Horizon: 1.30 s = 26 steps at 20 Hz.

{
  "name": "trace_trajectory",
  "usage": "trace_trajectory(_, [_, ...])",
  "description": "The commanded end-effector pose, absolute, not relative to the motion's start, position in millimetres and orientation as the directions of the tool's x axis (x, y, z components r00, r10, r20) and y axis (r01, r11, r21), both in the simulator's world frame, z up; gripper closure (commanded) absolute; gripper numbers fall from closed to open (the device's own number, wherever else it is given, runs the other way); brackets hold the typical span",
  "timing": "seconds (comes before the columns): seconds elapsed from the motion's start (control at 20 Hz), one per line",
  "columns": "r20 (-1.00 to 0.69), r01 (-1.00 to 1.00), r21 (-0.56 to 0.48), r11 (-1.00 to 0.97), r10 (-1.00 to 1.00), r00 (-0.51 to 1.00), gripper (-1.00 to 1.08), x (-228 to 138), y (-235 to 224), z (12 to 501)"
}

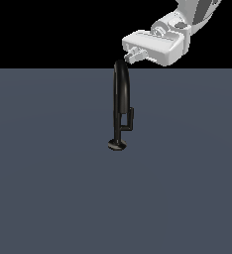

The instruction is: Turn on the faucet by rotating a designated handle.

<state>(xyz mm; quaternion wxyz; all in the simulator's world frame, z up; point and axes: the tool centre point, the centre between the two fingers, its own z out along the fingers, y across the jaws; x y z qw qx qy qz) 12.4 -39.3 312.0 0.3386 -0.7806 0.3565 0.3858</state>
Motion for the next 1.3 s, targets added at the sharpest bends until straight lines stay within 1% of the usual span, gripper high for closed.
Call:
trace_trajectory(0.0, [-0.876,-0.852,-0.236,-0.468,-0.276,0.395,1.08,22,-43,295])
trace_trajectory(0.4, [-0.962,-0.945,-0.144,-0.293,-0.184,0.204,1.08,50,-51,233])
trace_trajectory(0.7, [-0.992,-0.983,-0.059,-0.176,-0.099,0.077,1.08,62,-52,188])
trace_trajectory(1.0, [-0.999,-0.995,0.009,-0.098,-0.032,-0.006,1.08,67,-50,155])
trace_trajectory(1.25, [-0.999,-0.997,0.037,-0.069,-0.005,-0.037,1.08,68,-48,143])
